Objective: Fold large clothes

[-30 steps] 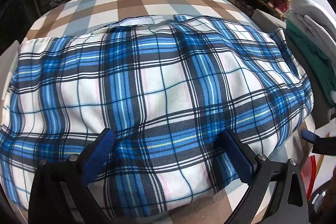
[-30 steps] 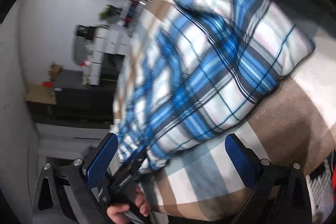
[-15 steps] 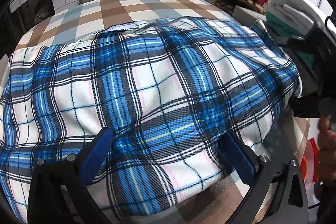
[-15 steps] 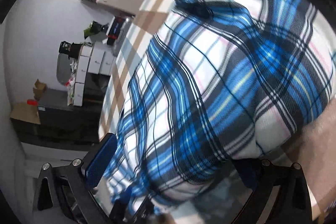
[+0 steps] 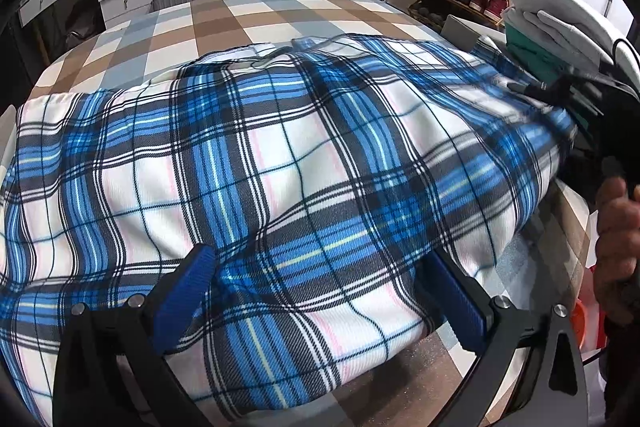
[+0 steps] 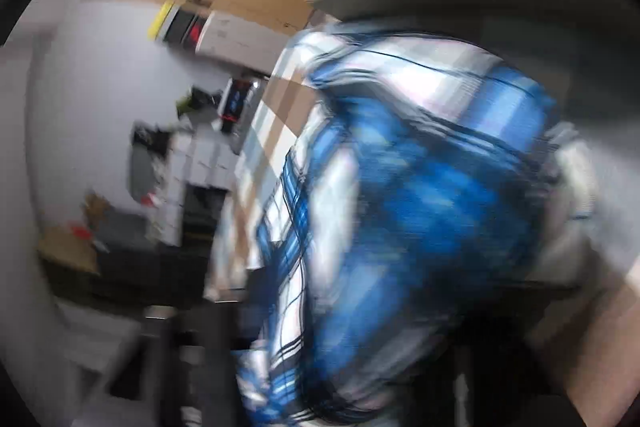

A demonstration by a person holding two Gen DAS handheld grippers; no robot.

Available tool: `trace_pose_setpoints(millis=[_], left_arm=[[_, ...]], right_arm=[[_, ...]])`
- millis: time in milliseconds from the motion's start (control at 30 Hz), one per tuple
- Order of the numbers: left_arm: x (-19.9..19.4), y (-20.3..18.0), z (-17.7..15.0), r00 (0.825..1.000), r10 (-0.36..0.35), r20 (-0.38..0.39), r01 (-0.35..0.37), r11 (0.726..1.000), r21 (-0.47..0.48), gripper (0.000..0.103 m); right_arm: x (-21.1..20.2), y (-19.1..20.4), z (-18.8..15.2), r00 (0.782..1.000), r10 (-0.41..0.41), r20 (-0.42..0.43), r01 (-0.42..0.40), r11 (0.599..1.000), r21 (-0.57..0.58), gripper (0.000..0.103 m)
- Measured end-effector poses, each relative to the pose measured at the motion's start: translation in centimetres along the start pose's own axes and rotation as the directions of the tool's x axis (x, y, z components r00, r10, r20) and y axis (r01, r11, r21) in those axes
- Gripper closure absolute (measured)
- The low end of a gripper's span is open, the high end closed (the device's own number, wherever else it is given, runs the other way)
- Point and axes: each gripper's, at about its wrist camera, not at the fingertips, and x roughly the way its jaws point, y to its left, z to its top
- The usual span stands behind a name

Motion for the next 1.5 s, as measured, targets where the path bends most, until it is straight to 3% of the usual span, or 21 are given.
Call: trace_pose_setpoints(millis=[67,133,200,367,433,533,567,633,667,700,800,833,867,933,1000,1033,1100,1267,1333,1433,1500], left_arm=[[0.1,-0.2,0.0,1.0,0.012,-0.003,-0.012,1.0,0.01,0.003],[0.1,-0.3,0.1,1.0,0.014,-0.01,-0.014,1.0,0.01,0.003],[0.1,-0.4,0.3,1.0,-0.007,-0.016,0.007,1.0,0.004,0.003],[1.2,-2.6,1.7,0.988,-0.151,-0.036,0.152,0.988,0.038,0.003],[1.7,-3.7,2.5,0.975,-0.216,-0.05,0.218,0.975,0.036,0.003],[2.8,-5.7,3.9,0.904,-0.418,-0.088,0.422,0.906,0.022,0.003],[3.1,-6.2,4.3,0.852,-0.513,-0.106,0.515,0.857,-0.005,0.003],[2.6,-5.6,4.1,0.804,-0.586,-0.1,0.583,0.81,-0.063,0.022],[1.6,-4.5,3.4,0.771,-0.63,-0.094,0.623,0.776,-0.098,0.024],[0.5,-3.1,2.5,0.751,-0.657,-0.071,0.647,0.753,-0.118,0.024],[-2.9,1.9,-1.5,0.707,-0.707,-0.02,0.692,0.698,-0.186,0.023],[-4.3,3.5,-2.9,0.689,-0.725,0.008,0.711,0.674,-0.202,0.022],[-5.8,5.2,-4.1,0.69,-0.722,0.042,0.711,0.666,-0.227,0.022],[-8.7,8.2,-6.1,0.696,-0.71,0.105,0.709,0.657,-0.258,0.019],[-11.1,10.2,-7.2,0.734,-0.662,0.15,0.674,0.685,-0.275,0.007],[-12.7,11.4,-7.6,0.763,-0.617,0.193,0.645,0.711,-0.28,0.001],[-14.0,12.3,-7.3,0.782,-0.582,0.223,0.623,0.731,-0.278,0.001],[-14.5,11.4,-4.2,0.811,-0.552,0.193,0.584,0.768,-0.262,0.001],[-14.5,10.2,-2.6,0.832,-0.529,0.166,0.555,0.796,-0.244,0.001],[-15.7,9.3,-0.2,0.819,-0.532,0.214,0.568,0.804,-0.177,0.001],[-16.0,7.2,1.4,0.858,-0.469,0.207,0.495,0.864,-0.095,0.001]], right_arm=[[-0.5,0.2,-0.1,1.0,-0.019,0.008,0.02,0.999,-0.042,0.09],[-1.4,2.0,-0.8,0.996,-0.071,0.053,0.08,0.978,-0.192,0.092],[-2.9,4.8,-2.1,0.984,-0.112,0.136,0.156,0.911,-0.381,0.093],[-5.7,9.6,-3.3,0.947,-0.133,0.291,0.286,0.761,-0.582,0.094],[-6.7,11.7,-3.5,0.928,-0.149,0.342,0.347,0.677,-0.649,0.094],[-8.5,16.0,-5.2,0.889,-0.129,0.44,0.443,0.49,-0.751,0.095],[-8.8,17.6,-6.1,0.884,-0.118,0.453,0.457,0.423,-0.782,0.095],[-8.4,21.0,-8.9,0.884,-0.105,0.456,0.467,0.262,-0.844,0.095],[-7.9,22.2,-11.1,0.891,-0.085,0.446,0.454,0.172,-0.874,0.095],[-7.2,23.0,-13.3,0.901,-0.079,0.426,0.432,0.083,-0.898,0.095],[-3.7,23.2,-19.8,0.943,-0.122,0.308,0.296,-0.108,-0.949,0.095],[-3.0,22.1,-21.4,0.949,-0.143,0.28,0.26,-0.142,-0.955,0.095],[-1.6,21.0,-23.5,0.955,-0.185,0.231,0.201,-0.168,-0.965,0.095],[0.8,19.2,-25.7,0.96,-0.251,0.126,0.093,-0.141,-0.986,0.094],[3.0,17.9,-26.8,0.95,-0.311,-0.018,-0.027,-0.026,-0.999,0.084],[4.2,17.3,-27.0,0.934,-0.349,-0.077,-0.07,0.034,-0.997,0.076],[6.0,16.6,-27.3,0.91,-0.393,-0.136,-0.094,0.124,-0.988,0.048],[2.4,16.1,-24.9,0.917,-0.23,-0.326,-0.231,0.36,-0.904,0.015],[0.1,15.2,-23.3,0.909,-0.14,-0.393,-0.292,0.46,-0.838,0.012],[-2.7,13.4,-20.5,0.908,-0.035,-0.418,-0.323,0.577,-0.75,0.01],[-3.6,12.6,-19.0,0.925,0.01,-0.381,-0.301,0.634,-0.713,0.006]])
